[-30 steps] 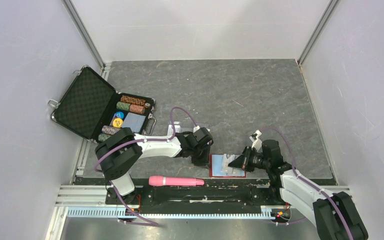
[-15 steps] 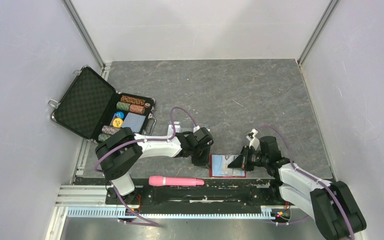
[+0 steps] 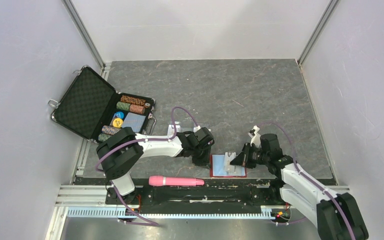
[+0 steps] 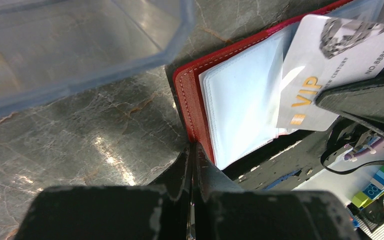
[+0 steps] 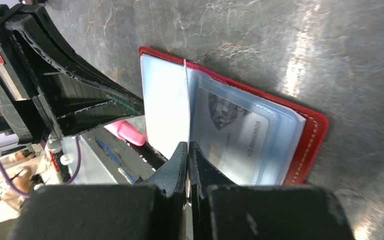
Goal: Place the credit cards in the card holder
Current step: Insert the credit card into the card holder.
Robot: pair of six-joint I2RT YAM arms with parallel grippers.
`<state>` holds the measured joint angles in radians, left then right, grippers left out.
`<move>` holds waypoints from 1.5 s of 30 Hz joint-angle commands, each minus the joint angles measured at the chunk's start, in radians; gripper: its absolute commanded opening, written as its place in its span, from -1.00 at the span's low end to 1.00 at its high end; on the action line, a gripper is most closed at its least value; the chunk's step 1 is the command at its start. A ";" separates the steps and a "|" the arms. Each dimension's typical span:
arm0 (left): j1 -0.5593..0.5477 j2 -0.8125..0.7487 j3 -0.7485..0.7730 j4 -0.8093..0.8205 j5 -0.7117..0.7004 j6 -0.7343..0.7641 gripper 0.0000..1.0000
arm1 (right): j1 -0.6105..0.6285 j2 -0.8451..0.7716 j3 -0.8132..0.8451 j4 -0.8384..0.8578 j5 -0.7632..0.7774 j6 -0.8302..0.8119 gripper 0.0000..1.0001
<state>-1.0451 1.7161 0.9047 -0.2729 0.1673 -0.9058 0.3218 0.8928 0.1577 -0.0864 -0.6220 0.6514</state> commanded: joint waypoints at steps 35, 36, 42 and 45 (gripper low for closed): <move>-0.027 0.040 -0.032 -0.040 -0.103 -0.038 -0.95 | 0.065 0.145 -0.036 0.238 0.007 0.038 -0.83; -0.028 0.036 -0.037 -0.038 -0.108 -0.043 -0.95 | 0.079 0.156 -0.039 0.259 0.007 0.048 -0.80; -0.027 0.005 -0.051 -0.040 -0.145 -0.066 -0.95 | 0.173 0.255 -0.011 0.301 0.043 0.066 -0.71; -0.027 -0.017 -0.065 -0.047 -0.163 -0.078 -0.95 | 0.202 0.291 0.039 0.231 0.067 0.025 -0.71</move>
<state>-1.0630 1.6989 0.8909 -0.2665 0.1184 -0.9524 0.4786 1.1358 0.1493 0.1879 -0.6277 0.7162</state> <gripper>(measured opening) 0.031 0.146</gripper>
